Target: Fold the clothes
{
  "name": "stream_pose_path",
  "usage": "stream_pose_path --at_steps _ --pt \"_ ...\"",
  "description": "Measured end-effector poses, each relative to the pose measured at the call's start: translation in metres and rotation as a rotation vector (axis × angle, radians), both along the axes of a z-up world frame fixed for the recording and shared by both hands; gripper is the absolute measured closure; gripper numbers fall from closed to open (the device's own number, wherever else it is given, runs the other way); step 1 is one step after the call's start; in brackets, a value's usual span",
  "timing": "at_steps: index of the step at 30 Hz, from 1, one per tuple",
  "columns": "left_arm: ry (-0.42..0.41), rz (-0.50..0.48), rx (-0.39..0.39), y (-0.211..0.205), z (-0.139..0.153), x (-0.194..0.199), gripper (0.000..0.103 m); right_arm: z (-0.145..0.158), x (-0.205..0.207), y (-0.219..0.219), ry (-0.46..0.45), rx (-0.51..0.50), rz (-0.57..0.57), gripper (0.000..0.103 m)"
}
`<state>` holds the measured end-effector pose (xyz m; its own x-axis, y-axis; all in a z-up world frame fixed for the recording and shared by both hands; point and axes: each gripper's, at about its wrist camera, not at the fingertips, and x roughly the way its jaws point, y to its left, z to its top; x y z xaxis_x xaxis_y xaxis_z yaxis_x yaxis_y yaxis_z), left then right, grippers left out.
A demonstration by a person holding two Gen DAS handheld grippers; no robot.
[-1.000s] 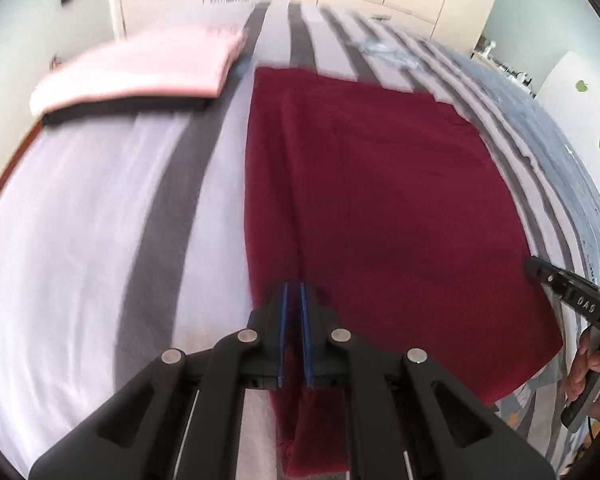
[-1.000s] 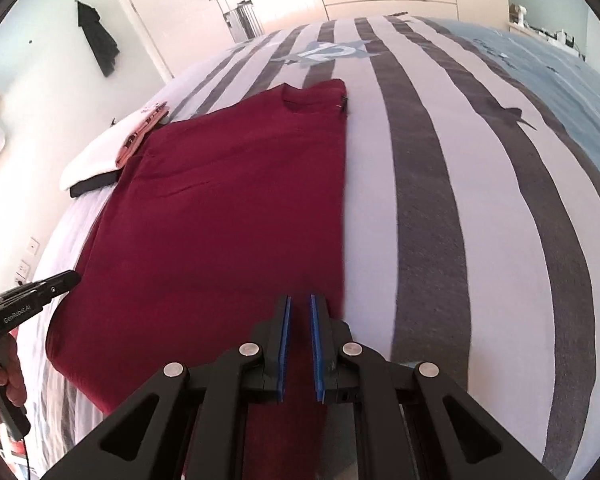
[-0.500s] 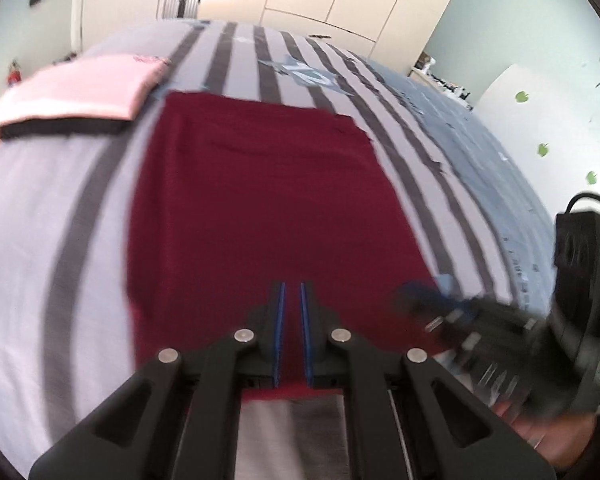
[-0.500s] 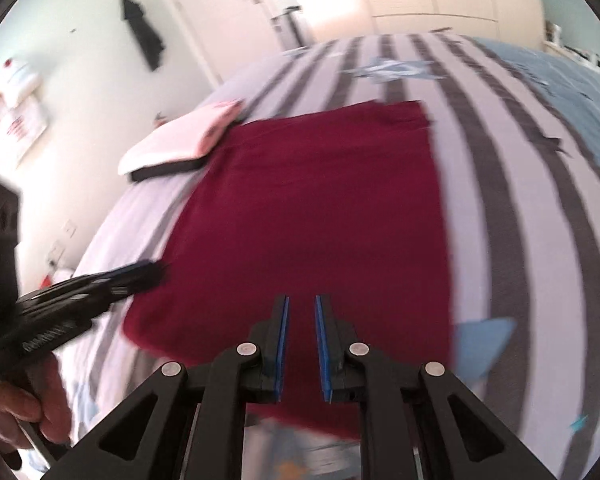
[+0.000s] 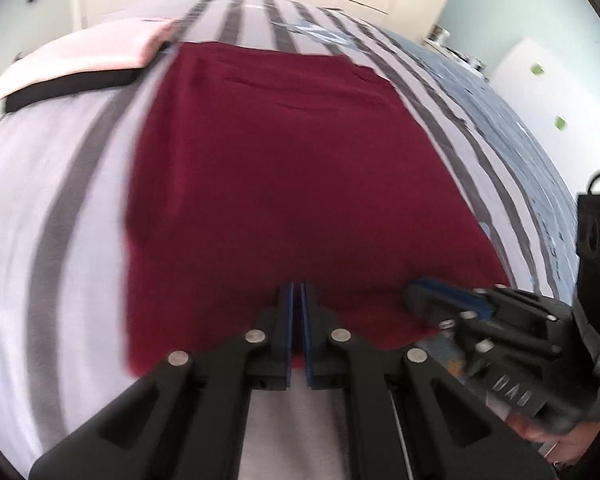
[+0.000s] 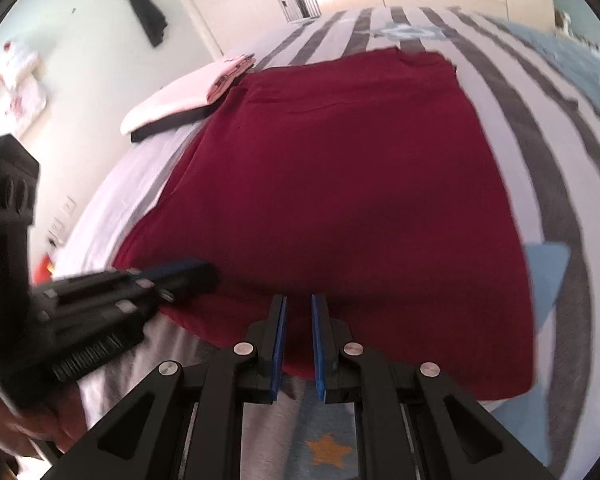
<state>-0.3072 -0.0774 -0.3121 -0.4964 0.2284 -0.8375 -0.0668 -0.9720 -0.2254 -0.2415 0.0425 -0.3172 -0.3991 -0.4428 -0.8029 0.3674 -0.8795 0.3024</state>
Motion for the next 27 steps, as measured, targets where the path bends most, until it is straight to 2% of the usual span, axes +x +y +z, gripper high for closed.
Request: stream_pose_path --at_steps 5,9,13,17,21,23,25,27 --pt "-0.002 0.035 -0.031 -0.029 0.002 0.019 0.099 0.004 -0.001 0.028 0.018 0.047 -0.042 0.093" --pt "0.008 0.027 -0.050 -0.033 0.007 0.023 0.099 0.005 0.000 0.052 0.018 0.063 -0.073 0.096" --pt "0.030 0.072 -0.062 -0.044 0.017 0.026 0.099 0.013 0.003 0.061 0.030 0.088 -0.076 0.096" --pt "0.000 0.080 -0.064 -0.054 0.005 0.033 0.099 0.016 0.004 0.069 0.024 0.092 -0.103 0.096" --pt "-0.004 0.096 -0.064 -0.061 0.005 0.038 0.099 0.019 0.004 0.078 0.017 0.096 -0.130 0.096" --pt "0.009 0.127 -0.089 -0.065 0.014 0.041 0.099 0.021 0.004 0.082 0.014 0.098 -0.143 0.096" --pt "0.031 0.157 -0.111 -0.069 0.025 0.043 0.098 0.023 0.005 0.087 0.010 0.100 -0.157 0.090" --pt "0.068 0.143 -0.102 -0.065 0.037 0.043 0.098 0.026 0.004 0.089 0.015 0.099 -0.163 0.090"
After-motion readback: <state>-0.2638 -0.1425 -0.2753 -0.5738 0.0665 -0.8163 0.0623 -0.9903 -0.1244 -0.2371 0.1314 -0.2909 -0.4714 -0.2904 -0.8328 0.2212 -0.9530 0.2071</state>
